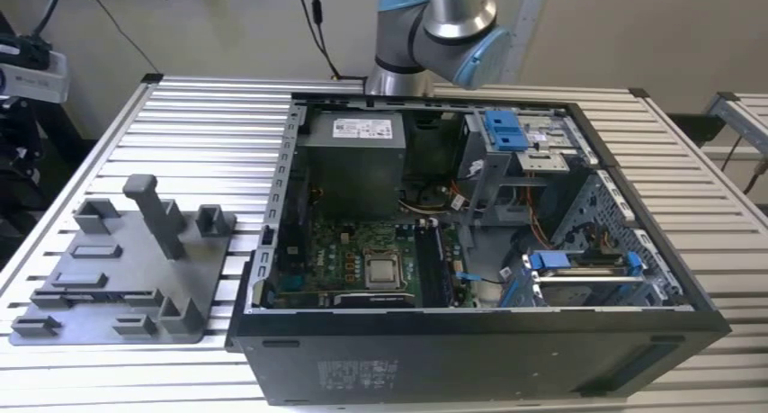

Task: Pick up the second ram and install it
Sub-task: 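Pick up the second ram and move it above second insertion slot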

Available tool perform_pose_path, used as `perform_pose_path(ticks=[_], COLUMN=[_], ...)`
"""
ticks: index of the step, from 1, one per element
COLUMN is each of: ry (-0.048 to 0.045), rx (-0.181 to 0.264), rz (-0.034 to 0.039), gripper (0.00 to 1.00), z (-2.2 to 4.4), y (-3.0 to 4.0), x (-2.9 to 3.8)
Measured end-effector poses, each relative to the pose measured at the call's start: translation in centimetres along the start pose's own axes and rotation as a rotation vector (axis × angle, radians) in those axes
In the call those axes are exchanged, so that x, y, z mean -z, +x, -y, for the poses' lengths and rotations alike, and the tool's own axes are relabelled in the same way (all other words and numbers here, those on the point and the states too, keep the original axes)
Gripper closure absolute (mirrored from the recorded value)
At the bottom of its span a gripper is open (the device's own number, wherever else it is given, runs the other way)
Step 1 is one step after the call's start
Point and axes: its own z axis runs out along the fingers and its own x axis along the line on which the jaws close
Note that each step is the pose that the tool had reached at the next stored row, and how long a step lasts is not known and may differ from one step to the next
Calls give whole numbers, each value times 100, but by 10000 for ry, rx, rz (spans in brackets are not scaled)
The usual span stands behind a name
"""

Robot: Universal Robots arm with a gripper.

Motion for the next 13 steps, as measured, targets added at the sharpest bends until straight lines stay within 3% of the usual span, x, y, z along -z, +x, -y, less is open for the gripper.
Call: perform_pose_path(ticks=[13], ry=[-1], rx=[-1], rz=[-1], gripper=[58], z=[1], y=[-2], x=[-115])
